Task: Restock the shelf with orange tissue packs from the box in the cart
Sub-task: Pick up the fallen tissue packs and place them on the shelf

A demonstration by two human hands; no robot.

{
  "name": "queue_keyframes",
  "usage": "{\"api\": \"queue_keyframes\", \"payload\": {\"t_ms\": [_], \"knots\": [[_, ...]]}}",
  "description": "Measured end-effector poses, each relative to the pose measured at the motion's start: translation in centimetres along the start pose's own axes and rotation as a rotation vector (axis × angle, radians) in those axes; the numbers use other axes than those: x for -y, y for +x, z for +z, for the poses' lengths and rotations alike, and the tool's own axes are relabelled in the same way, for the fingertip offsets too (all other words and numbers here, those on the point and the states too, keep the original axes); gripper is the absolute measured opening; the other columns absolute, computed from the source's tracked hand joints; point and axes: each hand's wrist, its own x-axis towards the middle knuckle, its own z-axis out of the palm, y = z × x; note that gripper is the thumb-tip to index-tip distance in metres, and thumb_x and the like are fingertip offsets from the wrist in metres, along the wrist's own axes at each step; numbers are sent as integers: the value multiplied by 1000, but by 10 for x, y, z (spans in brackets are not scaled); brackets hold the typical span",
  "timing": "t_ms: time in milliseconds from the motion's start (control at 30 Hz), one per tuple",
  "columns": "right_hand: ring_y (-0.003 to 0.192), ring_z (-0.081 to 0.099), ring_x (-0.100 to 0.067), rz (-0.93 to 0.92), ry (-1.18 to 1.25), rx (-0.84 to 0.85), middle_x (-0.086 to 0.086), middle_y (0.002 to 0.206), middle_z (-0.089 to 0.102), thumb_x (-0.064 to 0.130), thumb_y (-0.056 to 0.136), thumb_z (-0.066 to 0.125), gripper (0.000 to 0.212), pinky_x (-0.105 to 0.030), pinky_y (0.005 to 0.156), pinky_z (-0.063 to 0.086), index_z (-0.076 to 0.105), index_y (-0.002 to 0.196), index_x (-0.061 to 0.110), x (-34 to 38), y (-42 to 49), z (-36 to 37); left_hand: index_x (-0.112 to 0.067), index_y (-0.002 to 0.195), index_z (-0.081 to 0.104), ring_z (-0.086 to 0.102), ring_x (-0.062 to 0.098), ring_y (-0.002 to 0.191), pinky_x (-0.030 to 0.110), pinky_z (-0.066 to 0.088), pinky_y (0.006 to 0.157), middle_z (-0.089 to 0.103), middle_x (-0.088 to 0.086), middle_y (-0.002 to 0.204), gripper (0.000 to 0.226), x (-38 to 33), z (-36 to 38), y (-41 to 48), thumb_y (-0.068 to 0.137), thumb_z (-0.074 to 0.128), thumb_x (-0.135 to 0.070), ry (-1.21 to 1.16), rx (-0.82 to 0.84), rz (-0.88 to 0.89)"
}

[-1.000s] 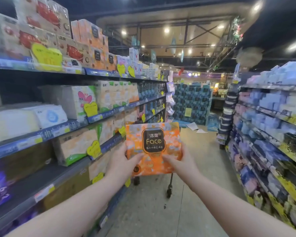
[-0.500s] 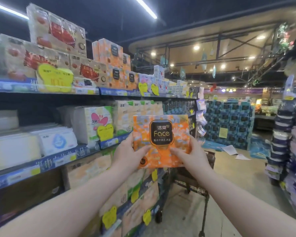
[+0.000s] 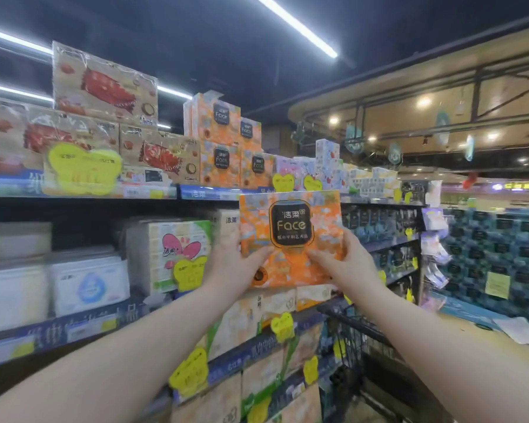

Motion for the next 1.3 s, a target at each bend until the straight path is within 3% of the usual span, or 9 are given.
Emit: {"api": "queue_keyframes", "payload": {"t_ms": [200,300,467,567,667,833,1000,1200,1300], "knots": [[105,61,-17,-27,27,41,7,117,62,45,77,72,58,-42,91,51,48,127,30,-23,59,13,-29,131,49,58,29,103,30,41,72,63,12,113,57,6,23,50,82,61,-54,156,-42,12],[102,60,-14,-50,88,26,10,114,60,39,81,71,47,-34,86,50,44,118,32,-30,94,18,-26,138,41,54,22,113,36,47,90,59,-1,126,66,7,34,89,83,58,-57,225,-45,87],[81,60,-4,-123,98,-44,8,99,65,32,83,71,41,-18,60,43,52,118,22,-32,171,30,-20,140,40,51,22,121,40,46,97,56,0,133,75,15,52,177,80,59,-60,234,-15,185],[87,64,-10,-171,95,-52,5,104,67,33,83,70,41,-23,66,49,52,118,23,-27,224,42,-16,142,37,47,22,128,42,43,101,50,0,140,90,16,57,229,71,66,-63,201,-39,270],[90,64,-11,-202,112,-72,7,103,66,34,83,71,41,-28,74,50,52,118,22,-19,271,58,-14,140,38,47,24,127,37,42,101,50,2,138,86,18,56,276,73,68,-59,220,-83,306],[71,54,4,-253,175,-94,10,90,60,23,87,68,34,-3,41,39,50,115,19,-17,333,80,-16,146,29,44,24,129,41,40,104,46,3,143,92,29,55,337,74,65,-61,280,-124,349],[74,58,-1,-338,169,-127,3,97,64,22,86,69,33,-5,44,42,54,114,16,-15,389,100,-15,147,25,41,23,132,42,42,102,40,1,147,92,37,60,384,77,59,-65,355,-162,367],[89,65,-15,-381,296,-134,1,104,66,26,83,71,41,-27,68,53,55,119,18,-27,457,118,-14,153,4,30,25,141,42,35,109,26,4,155,104,32,66,430,79,57,-64,468,-134,374],[92,67,-20,-392,358,-117,-1,103,68,27,81,74,38,-42,81,57,57,113,20,-31,495,130,-10,152,8,29,23,141,34,31,109,28,5,155,97,30,67,453,83,58,-56,544,-156,411]]}}
